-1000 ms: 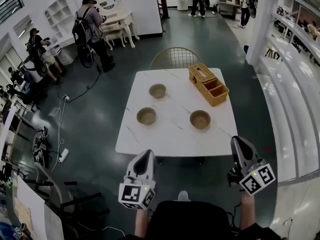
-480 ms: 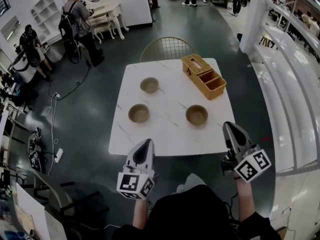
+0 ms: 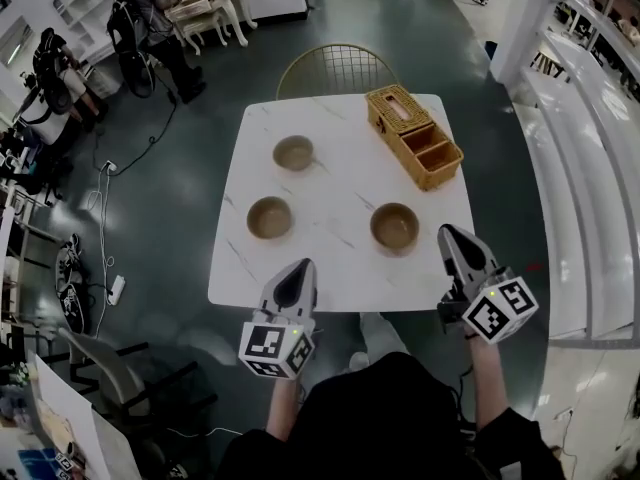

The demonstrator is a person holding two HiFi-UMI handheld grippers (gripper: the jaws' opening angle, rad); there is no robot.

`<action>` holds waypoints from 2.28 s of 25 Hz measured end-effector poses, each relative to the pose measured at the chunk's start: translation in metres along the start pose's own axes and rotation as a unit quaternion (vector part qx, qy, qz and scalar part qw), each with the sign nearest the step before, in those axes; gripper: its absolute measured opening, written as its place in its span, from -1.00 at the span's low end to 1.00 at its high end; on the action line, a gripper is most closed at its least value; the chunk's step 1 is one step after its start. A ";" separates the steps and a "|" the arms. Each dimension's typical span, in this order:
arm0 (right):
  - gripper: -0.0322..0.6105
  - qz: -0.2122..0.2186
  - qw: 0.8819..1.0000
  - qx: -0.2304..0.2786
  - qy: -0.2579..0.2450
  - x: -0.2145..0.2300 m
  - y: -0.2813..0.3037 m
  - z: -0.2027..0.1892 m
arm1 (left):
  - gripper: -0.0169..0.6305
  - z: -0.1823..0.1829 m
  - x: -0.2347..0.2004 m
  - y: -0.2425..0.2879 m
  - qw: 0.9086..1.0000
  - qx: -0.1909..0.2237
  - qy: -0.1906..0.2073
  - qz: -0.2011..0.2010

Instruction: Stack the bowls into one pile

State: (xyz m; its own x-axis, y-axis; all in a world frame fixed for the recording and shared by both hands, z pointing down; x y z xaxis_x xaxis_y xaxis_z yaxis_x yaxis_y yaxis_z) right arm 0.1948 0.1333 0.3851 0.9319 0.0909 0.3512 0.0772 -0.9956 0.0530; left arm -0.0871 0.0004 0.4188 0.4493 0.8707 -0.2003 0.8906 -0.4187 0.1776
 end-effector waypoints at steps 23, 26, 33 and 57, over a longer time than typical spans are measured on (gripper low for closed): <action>-0.86 0.022 0.986 -0.168 -0.001 0.064 0.106 -0.031 | -0.91 -0.025 -0.015 0.095 0.996 -0.068 -0.053 0.000; -0.86 0.039 0.979 -0.201 -0.003 0.072 0.117 -0.042 | -0.91 -0.032 -0.019 0.104 0.995 -0.078 -0.062 0.004; -0.85 0.030 0.963 -0.265 -0.028 0.083 0.134 -0.061 | -0.91 -0.047 -0.026 0.115 0.991 -0.106 -0.079 0.006; -0.57 -0.053 0.930 -0.361 0.035 0.094 0.139 -0.118 | -0.91 -0.077 -0.040 0.122 0.978 -0.163 -0.123 -0.045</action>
State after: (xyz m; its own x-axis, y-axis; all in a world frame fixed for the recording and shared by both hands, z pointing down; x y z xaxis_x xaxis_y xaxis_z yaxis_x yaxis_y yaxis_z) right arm 0.2512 0.0057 0.5360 0.9054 0.2142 0.3666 -0.1145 -0.7082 0.6966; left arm -0.0018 -0.0658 0.5229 0.4088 0.7955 -0.4472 0.8753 -0.2030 0.4390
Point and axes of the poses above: the fingertips, and each gripper's own axes: y forward along the fingers, x to its right, z out of its top, the point moved 8 cm from there along -y, backward along the fingers, and after that the axes turned 6 degrees about -z, right-handed, at the moved point
